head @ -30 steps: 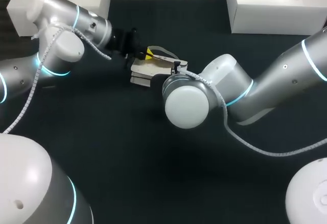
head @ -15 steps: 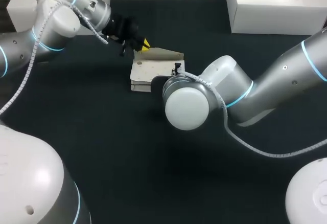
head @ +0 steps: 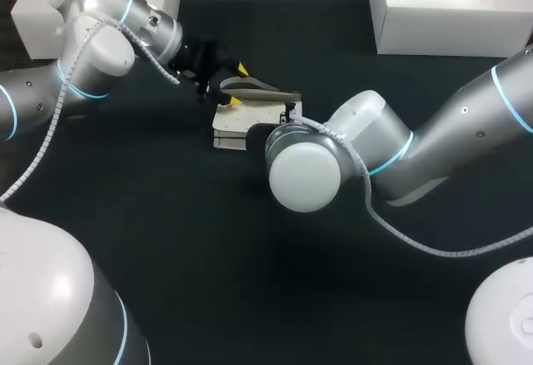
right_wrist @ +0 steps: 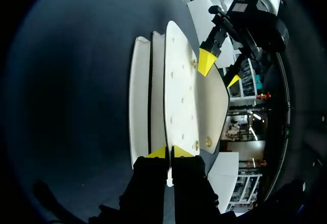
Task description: Pick up the bag, open it, inspect its contents, close it, and place it on the opposite side
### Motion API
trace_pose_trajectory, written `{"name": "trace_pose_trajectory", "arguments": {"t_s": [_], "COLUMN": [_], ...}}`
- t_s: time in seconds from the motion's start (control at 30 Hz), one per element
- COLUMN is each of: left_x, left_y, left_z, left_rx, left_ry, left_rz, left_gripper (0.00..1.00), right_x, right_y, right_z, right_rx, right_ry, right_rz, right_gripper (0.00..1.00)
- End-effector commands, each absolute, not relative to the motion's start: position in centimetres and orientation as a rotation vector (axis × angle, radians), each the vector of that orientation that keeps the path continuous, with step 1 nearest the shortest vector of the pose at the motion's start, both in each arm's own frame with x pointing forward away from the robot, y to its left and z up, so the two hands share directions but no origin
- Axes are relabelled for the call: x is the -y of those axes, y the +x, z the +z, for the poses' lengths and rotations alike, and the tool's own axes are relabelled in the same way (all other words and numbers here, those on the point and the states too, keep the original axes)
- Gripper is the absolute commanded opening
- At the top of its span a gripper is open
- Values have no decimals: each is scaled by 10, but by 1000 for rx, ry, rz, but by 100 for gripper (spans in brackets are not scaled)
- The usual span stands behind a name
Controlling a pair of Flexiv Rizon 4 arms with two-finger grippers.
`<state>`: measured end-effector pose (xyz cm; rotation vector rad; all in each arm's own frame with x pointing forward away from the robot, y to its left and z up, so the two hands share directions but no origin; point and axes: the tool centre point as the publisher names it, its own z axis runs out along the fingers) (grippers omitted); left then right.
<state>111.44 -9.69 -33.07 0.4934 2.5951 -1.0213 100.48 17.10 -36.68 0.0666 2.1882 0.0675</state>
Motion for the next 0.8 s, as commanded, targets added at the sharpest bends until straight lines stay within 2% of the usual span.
{"name": "trace_pose_trajectory", "arguments": {"t_s": [0.03, 0.1, 0.23, 0.53, 0.63, 0.8], "left_x": [105, 107, 111, 117, 118, 119], "left_y": [1127, 1132, 1141, 1154, 1154, 1156], "left_z": [-338, -340, -345, -355, -356, -358], "left_rx": [-2610, -2629, -2659, -2719, -2727, -2740], "left_ry": [483, 472, 452, 434, 434, 428], "left_rz": [-1039, -1056, -1067, -1058, -1051, -1043], "left_gripper": [79, 77, 67, 62, 51, 40], "right_x": [-169, -169, -169, -169, -169, -169], "right_y": [1003, 1003, 1003, 1003, 1003, 1003], "right_z": [-371, -371, -371, -371, -371, -371], "right_rx": [-2165, -2165, -2165, -2165, -2165, -2165], "right_ry": [61, 61, 61, 61, 61, 61], "right_rz": [80, 80, 80, 80, 80, 80], "right_gripper": [0, 0, 0, 0, 0, 0]}}
